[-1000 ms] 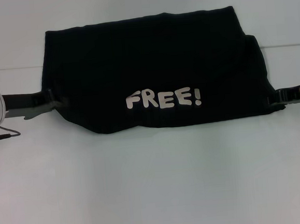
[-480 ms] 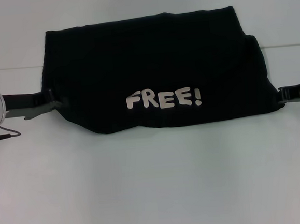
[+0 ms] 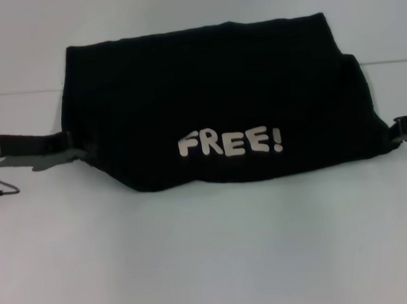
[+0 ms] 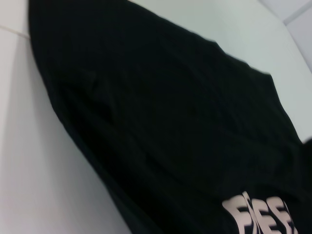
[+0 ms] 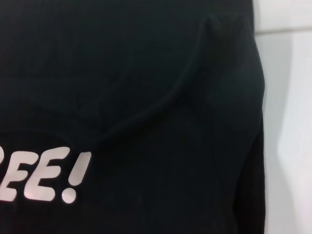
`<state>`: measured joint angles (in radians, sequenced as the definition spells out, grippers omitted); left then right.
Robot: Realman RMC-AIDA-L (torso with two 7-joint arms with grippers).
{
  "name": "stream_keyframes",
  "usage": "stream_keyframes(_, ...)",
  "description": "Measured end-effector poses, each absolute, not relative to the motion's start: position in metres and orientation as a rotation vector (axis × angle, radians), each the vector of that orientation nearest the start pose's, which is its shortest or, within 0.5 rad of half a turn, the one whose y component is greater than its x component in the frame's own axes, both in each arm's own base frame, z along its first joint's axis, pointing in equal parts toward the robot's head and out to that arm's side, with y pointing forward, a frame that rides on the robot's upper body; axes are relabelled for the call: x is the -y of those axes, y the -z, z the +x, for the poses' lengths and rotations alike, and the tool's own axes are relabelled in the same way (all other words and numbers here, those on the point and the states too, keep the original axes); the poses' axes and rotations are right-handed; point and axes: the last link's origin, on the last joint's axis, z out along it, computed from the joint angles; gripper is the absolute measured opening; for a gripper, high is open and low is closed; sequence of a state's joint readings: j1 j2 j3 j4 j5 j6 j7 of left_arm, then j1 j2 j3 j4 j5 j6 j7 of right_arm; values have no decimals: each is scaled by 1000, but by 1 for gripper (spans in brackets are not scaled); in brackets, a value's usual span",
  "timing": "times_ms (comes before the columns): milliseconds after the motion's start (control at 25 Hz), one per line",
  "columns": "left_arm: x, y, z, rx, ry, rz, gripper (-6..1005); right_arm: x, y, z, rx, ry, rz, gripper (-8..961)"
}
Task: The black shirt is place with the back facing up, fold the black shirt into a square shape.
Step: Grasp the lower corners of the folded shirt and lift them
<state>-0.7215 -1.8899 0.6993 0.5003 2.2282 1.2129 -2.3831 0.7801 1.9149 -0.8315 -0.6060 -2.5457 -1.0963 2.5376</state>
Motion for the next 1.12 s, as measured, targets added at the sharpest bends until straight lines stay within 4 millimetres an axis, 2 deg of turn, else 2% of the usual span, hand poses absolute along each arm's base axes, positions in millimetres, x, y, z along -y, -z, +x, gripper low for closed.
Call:
stream_keyframes(240, -392, -59, -288, 1761, 296, -2240, 2, -411, -68, 295, -1635, 46, -2073, 50)
stream_keyframes(400, -376, -65, -286, 1779, 187, -2340, 2, -390, -72, 300, -1720, 96, -2106, 50)
stream_keyframes(440, -373, -68, -286, 1783, 166, -2362, 2, -380, -74, 303, -1757, 118, -2119, 50)
stream_keyframes(560, -362, -72, -287, 1801, 115, -2418, 2, -370, -77, 306, -1789, 137, -2127, 50)
stream_keyframes(1120, -313, -63, -296, 1872, -245, -2637, 1, -309, -72, 320, -2027, 364, -2203, 50)
